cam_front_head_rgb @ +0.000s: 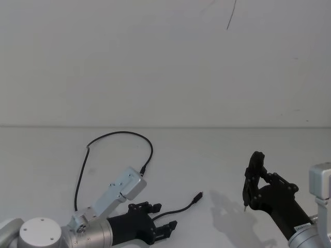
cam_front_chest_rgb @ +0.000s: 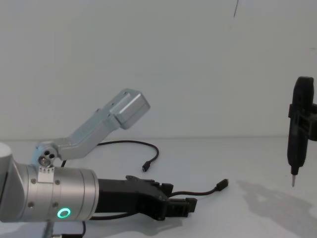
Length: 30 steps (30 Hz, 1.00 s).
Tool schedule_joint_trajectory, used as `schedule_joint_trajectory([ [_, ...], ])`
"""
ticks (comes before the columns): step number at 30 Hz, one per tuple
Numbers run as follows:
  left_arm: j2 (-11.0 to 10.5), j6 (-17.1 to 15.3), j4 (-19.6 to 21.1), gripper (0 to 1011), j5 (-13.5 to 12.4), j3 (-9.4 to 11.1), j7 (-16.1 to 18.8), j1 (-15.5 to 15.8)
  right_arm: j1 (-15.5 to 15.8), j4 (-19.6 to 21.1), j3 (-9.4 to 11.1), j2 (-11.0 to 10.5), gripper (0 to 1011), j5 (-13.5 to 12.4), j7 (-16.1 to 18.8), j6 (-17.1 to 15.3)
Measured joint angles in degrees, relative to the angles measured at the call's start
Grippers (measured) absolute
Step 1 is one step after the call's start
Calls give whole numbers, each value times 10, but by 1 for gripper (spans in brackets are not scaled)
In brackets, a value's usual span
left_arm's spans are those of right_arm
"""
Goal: Pick up the data cable with the one hand.
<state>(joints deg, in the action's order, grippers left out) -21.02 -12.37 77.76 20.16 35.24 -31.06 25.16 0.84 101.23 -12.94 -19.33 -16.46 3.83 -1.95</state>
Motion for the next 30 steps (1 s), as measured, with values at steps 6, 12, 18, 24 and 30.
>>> schedule_joint_trajectory([
  [6, 1, 1, -3, 483, -1, 0, 0, 1, 0, 0, 0, 0, 269, 0, 0, 0],
  [12, 2, 1, -5, 315, -2, 1, -1, 2, 0, 0, 0, 0, 269, 0, 0, 0],
  [18, 3, 2, -6, 124, -2, 1, -1, 3, 0, 0, 0, 0, 269, 0, 0, 0],
  [24, 2, 4, -2, 50, -3, -2, 1, 1, 0, 0, 0, 0, 269, 0, 0, 0],
  [30, -9, 13, 24, 50, 0, -14, 4, -9, 0, 0, 0, 0, 269, 0, 0, 0],
])
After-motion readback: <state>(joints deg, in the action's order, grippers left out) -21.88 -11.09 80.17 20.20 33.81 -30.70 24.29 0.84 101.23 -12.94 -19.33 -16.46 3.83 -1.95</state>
